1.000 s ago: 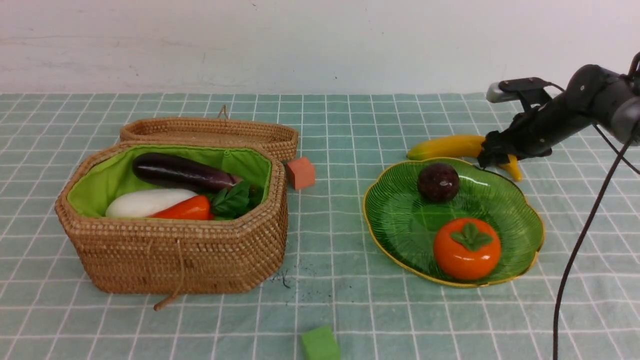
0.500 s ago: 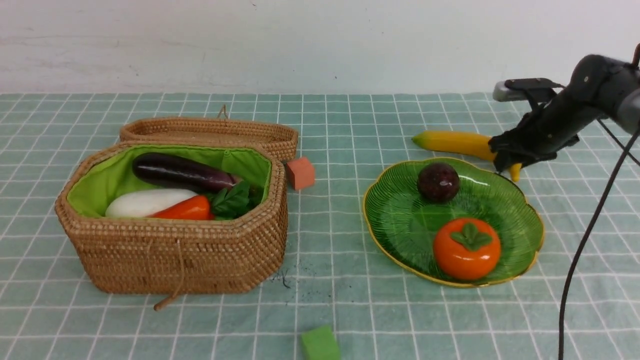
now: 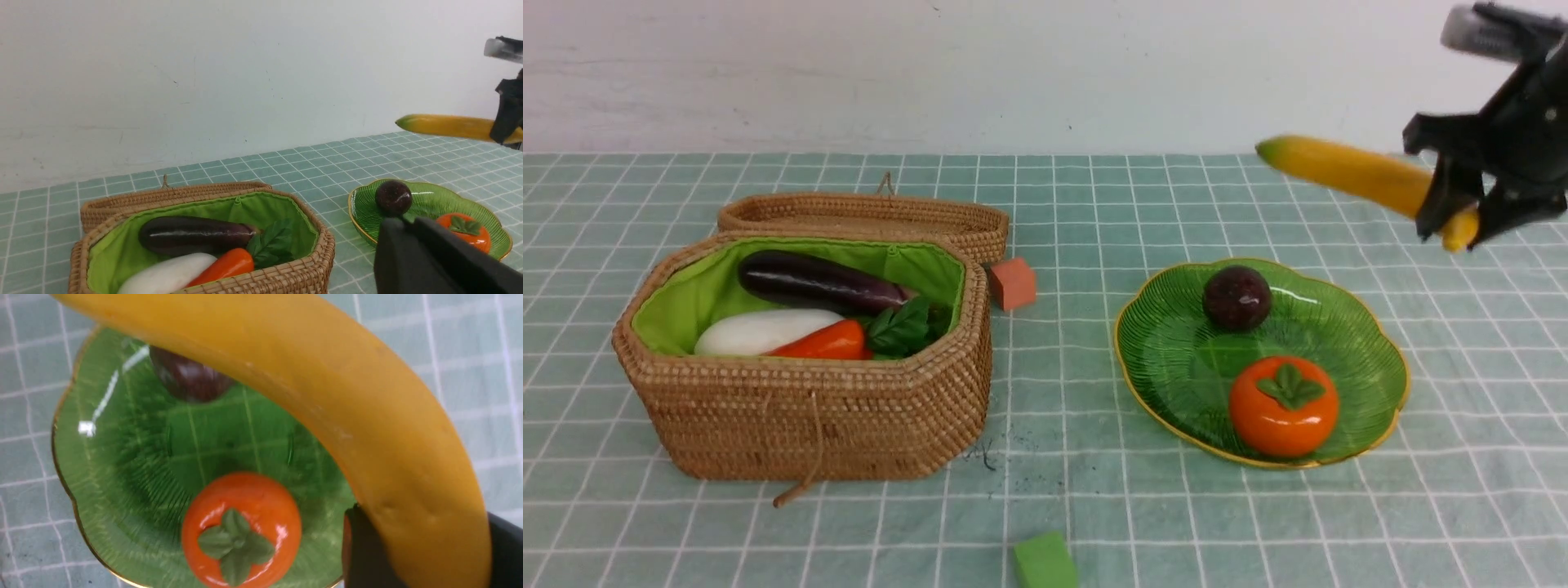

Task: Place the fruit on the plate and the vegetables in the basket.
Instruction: Use the right arm to grab a banana and put it into the right plate

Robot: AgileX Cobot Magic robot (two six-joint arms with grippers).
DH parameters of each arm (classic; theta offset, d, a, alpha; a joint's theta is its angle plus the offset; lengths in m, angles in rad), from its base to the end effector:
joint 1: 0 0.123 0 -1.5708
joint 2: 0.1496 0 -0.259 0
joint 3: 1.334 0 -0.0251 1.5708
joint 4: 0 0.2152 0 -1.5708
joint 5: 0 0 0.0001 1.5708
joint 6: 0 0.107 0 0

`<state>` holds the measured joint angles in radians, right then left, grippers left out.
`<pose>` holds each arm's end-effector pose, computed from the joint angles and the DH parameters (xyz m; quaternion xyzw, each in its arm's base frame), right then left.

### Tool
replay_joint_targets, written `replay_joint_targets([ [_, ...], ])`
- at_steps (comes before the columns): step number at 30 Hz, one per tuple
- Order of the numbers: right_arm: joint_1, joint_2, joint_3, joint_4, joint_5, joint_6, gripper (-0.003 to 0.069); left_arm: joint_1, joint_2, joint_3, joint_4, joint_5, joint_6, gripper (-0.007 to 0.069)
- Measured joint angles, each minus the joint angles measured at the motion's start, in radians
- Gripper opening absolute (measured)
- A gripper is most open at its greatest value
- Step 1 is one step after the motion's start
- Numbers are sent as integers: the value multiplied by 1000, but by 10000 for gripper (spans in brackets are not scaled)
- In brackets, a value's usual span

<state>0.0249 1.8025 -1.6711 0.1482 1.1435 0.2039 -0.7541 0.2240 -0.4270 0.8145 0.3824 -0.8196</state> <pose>0.3520 0.0232 0.2808 0.1047 0.9736 0.0932 0.1804 0.0643 -0.0204 0.3052 0.1497 0.6838 -0.1862 0.6895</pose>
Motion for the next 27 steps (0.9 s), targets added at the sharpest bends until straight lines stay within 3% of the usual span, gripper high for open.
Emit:
replay_joint_targets([
  [5,63,-77,244,-148,-209,300,299,0,0,0,-7,0,6,26],
  [10,66,-39,346,-197,-267,518,299,0,0,0,-8,2,6,26],
  [15,92,-11,352,-189,-264,511,327,0,0,0,-16,2,6,26],
  [23,142,-11,352,-182,-272,458,449,0,0,0,-32,7,6,26],
  [27,143,-29,352,-155,-257,373,518,0,0,0,-34,26,6,26],
])
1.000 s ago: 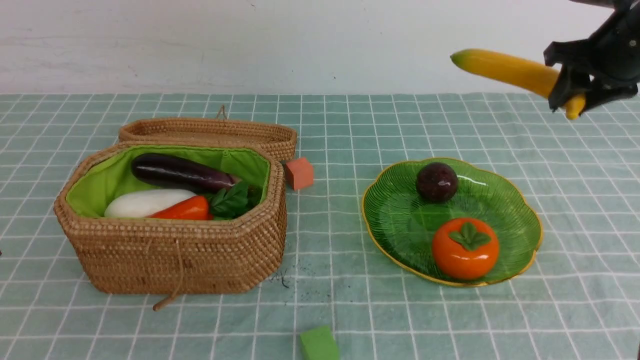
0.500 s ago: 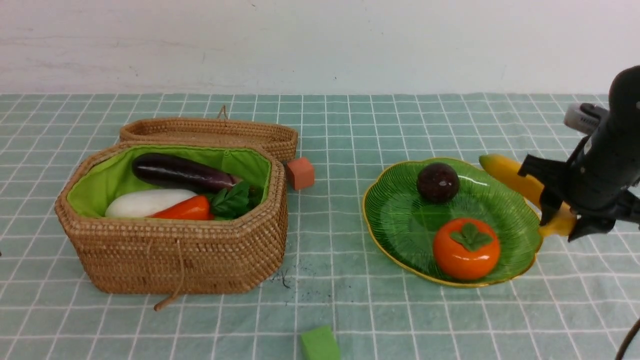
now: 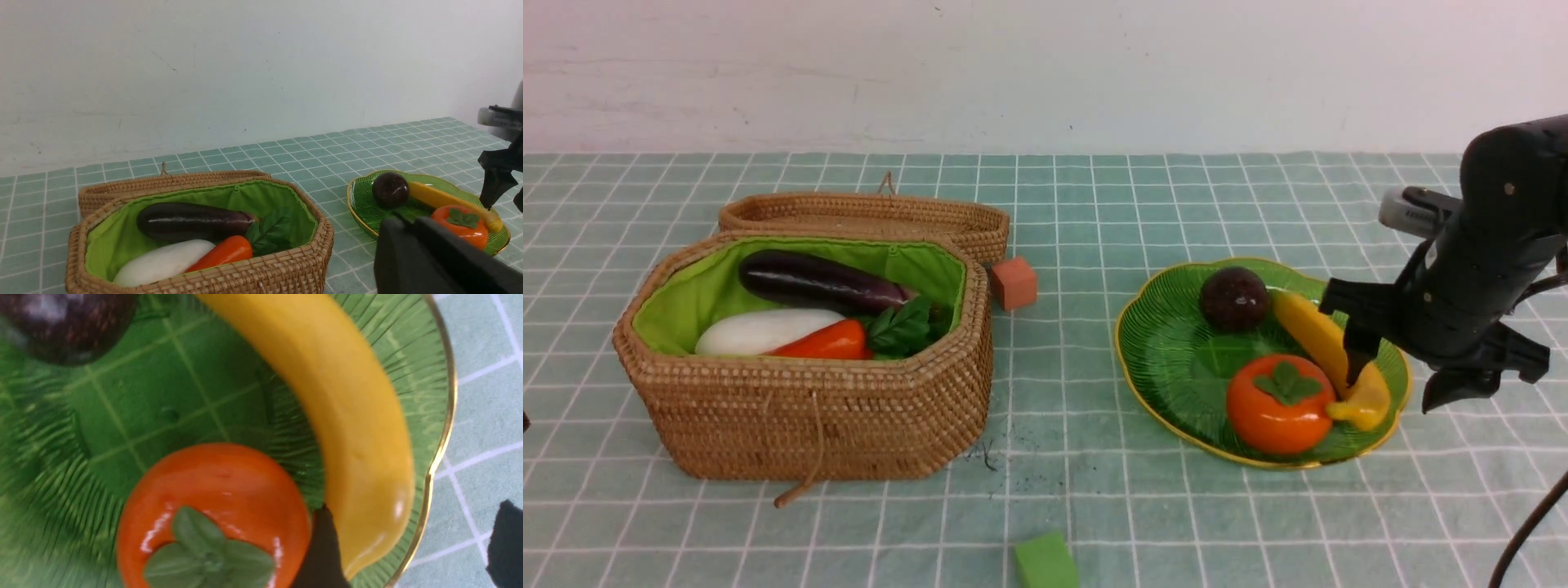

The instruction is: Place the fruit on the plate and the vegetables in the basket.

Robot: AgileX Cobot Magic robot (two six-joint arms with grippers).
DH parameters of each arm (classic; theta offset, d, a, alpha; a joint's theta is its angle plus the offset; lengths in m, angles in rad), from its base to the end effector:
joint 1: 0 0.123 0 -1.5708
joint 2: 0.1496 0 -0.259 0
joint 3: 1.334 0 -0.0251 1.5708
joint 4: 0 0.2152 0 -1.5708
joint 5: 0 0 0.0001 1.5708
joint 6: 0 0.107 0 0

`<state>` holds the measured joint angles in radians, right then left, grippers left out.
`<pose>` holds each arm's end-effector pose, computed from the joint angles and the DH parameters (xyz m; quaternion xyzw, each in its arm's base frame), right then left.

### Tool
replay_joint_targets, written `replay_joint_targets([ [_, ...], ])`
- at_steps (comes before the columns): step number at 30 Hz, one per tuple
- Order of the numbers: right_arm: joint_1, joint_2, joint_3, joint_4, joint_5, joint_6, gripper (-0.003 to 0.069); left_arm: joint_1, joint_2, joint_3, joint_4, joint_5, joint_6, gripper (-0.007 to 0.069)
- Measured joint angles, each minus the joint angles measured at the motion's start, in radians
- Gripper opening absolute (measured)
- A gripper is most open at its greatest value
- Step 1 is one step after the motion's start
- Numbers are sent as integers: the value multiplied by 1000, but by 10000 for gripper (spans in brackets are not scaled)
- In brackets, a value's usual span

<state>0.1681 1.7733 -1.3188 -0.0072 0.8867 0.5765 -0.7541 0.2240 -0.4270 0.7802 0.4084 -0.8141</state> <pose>0.3278 0.0550 0.2106 0.1985 0.9673 0.0545 0.1481 0.0647 -0.0197 0.3022 0.1398 0.6960 -0.1897 0.6783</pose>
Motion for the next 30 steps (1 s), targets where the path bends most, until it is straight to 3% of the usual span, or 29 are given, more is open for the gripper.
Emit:
replay_joint_targets([
  [3,0,-50,0,31,17,-85,510,0,0,0,-1,16,0,26],
  [7,0,-200,0,52,70,-199,412,0,0,0,-45,22,-1,15],
  [9,0,-341,0,49,139,-273,288,0,0,0,-122,21,-35,-13],
  [10,0,-352,0,48,146,-284,265,0,0,0,-138,21,-41,-13],
  [12,0,-500,11,30,227,-340,114,0,-2,9,-240,17,-48,-13],
  [16,0,-716,86,24,296,-357,-11,0,-41,82,-332,-55,0,-13],
  [23,0,-1122,313,28,352,-361,-18,0,-68,207,-361,-295,26,-13],
  [30,0,-1327,518,56,288,-366,-15,0,-68,249,-361,-305,26,-13],
])
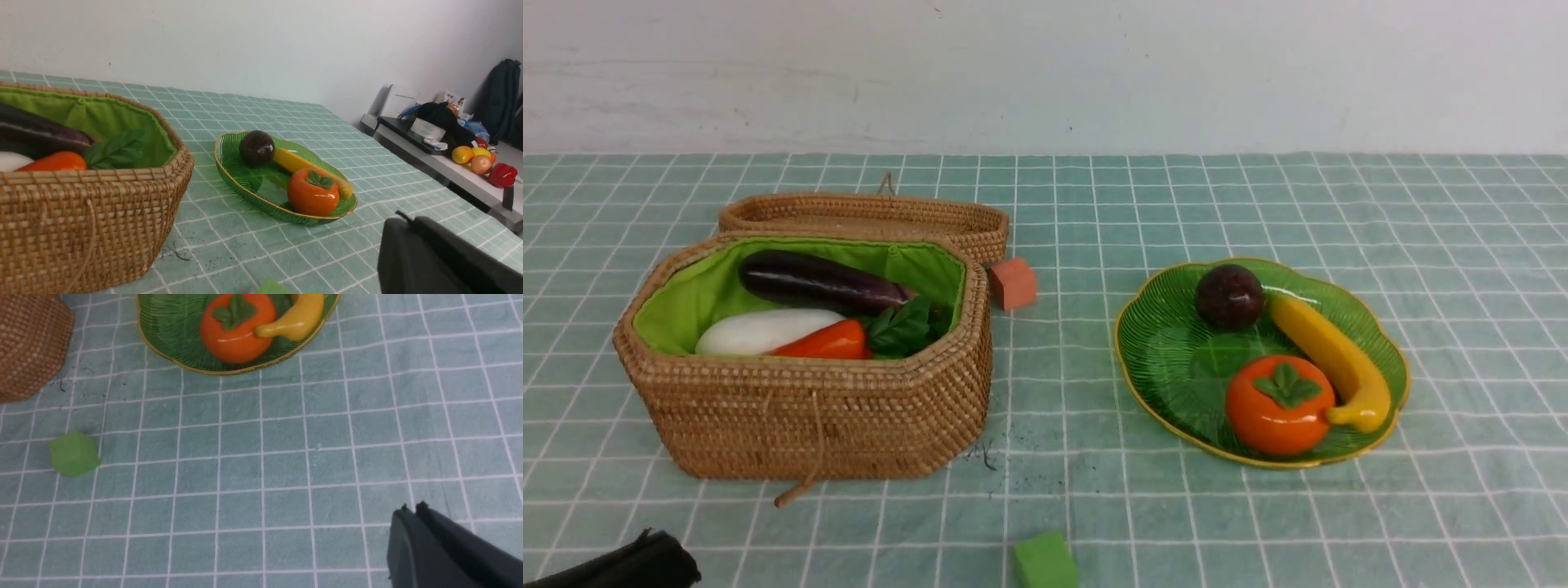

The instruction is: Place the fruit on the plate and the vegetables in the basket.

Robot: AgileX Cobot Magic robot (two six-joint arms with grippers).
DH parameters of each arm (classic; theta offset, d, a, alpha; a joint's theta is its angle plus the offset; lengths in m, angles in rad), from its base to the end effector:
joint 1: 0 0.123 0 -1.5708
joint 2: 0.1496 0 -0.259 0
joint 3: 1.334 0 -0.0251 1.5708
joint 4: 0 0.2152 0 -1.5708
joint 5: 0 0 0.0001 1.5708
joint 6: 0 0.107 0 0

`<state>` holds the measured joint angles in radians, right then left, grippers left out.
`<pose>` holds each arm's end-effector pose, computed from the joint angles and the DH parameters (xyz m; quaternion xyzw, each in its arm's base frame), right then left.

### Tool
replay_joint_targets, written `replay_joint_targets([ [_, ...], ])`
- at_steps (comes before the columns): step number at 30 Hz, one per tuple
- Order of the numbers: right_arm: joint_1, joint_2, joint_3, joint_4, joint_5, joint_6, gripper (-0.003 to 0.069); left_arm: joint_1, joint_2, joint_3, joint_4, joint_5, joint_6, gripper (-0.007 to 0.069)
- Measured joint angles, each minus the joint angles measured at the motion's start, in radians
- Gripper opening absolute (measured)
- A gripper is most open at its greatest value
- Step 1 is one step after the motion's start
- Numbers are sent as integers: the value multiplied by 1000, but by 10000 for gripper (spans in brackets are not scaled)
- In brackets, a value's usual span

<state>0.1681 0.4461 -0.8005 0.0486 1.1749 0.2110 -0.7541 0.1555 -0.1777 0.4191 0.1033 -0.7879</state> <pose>0.0473 0.0129 0.3114 0.0190 0.9131 0.1004 0.3946 0.0549 -0.0453 0.2508 0.1190 0.6916 -0.3673 0.6104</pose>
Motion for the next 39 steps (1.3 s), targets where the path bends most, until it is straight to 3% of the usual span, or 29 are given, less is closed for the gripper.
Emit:
replay_joint_targets([
  [4,0,1,63,-23,-83,0,-13,0,0,0,-2,38,0,-13],
  [10,0,1,93,-130,-58,0,-7,0,0,0,-2,100,0,-13],
  [17,0,1,96,-142,-61,0,-7,0,0,0,-6,151,0,-13],
  [23,-82,-130,258,-103,-373,-126,-15,0,0,0,-6,179,0,-13],
  [26,-178,-290,500,-37,-574,-183,-15,0,0,0,-6,198,0,-13],
  [29,-203,-398,700,-19,-687,-194,-15,0,0,0,-6,209,0,-11],
  [33,-208,-453,810,-2,-761,-188,-15,0,0,0,-6,215,0,-8],
  [39,-208,-456,813,14,-775,-148,-15,0,0,0,-6,224,0,-4],
])
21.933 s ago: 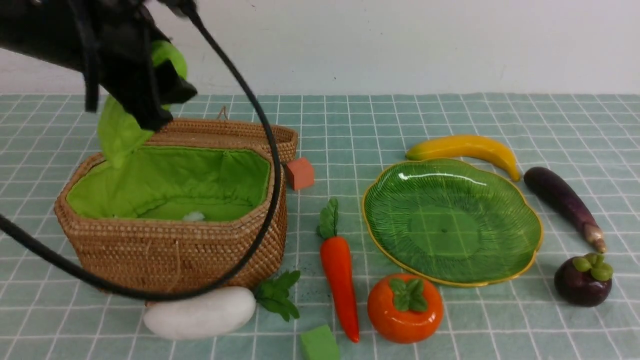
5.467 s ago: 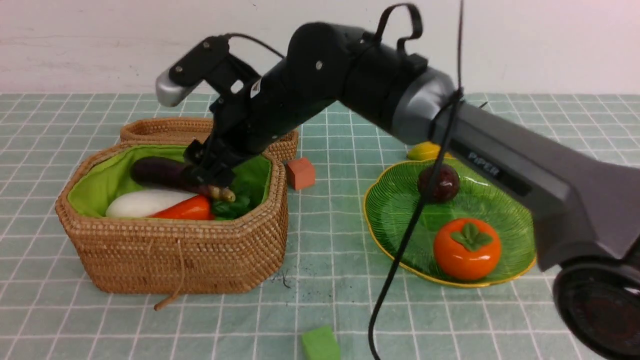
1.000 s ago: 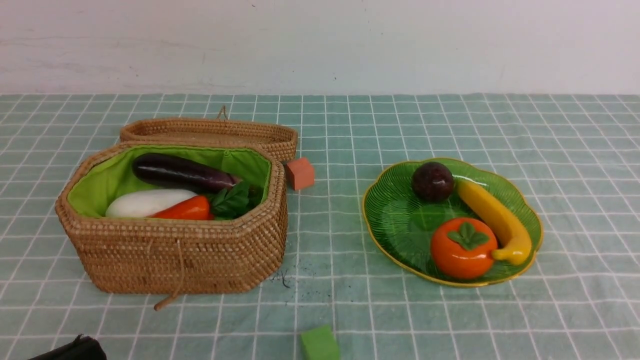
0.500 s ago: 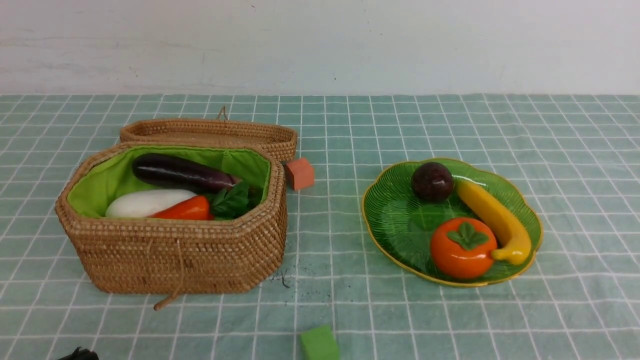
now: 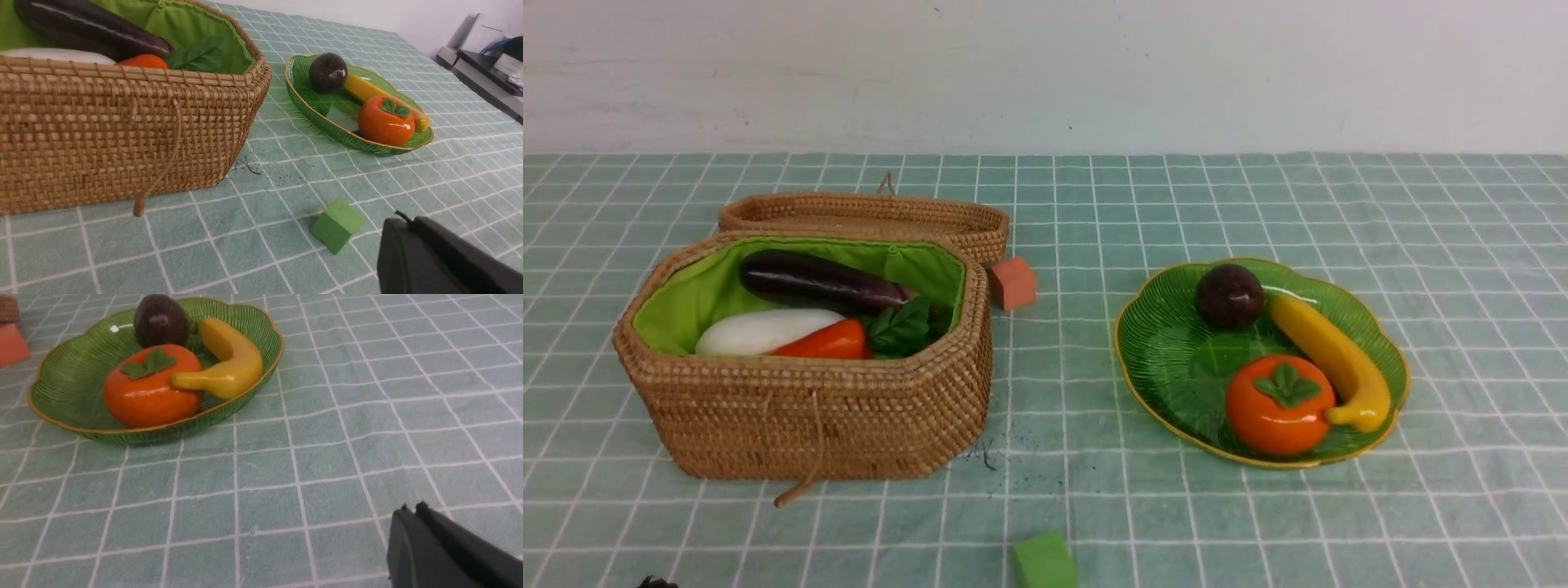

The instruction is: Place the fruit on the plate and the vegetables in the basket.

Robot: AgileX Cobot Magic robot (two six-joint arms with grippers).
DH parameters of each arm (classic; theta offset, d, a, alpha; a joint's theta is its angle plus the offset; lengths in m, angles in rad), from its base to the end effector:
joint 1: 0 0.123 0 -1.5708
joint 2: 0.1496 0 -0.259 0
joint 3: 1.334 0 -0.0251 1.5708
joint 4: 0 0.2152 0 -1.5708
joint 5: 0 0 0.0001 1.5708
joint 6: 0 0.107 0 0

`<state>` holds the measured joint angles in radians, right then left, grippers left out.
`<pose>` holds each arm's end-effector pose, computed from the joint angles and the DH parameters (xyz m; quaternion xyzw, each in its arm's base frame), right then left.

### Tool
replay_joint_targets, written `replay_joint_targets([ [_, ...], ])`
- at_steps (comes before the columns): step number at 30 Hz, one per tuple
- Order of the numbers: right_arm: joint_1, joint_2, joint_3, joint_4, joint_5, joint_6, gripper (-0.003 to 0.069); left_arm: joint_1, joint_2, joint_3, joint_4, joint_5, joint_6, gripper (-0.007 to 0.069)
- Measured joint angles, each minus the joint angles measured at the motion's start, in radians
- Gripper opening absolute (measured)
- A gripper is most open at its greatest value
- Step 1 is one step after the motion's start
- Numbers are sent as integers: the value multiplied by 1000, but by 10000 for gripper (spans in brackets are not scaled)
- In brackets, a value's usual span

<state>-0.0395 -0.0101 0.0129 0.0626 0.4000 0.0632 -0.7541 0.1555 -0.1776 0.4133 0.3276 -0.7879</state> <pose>0.0576 0.0003 0.1689 0.0577 0.8071 0.0337 0.5866 0.0592 -0.0366 0.2288 0.0973 0.7651 -0.3027 0.5599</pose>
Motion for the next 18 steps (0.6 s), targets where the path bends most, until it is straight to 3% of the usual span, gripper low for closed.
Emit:
replay_joint_targets([
  [18,0,-1,2,4,-6,14,-7,0,0,0,0,18,0,14],
])
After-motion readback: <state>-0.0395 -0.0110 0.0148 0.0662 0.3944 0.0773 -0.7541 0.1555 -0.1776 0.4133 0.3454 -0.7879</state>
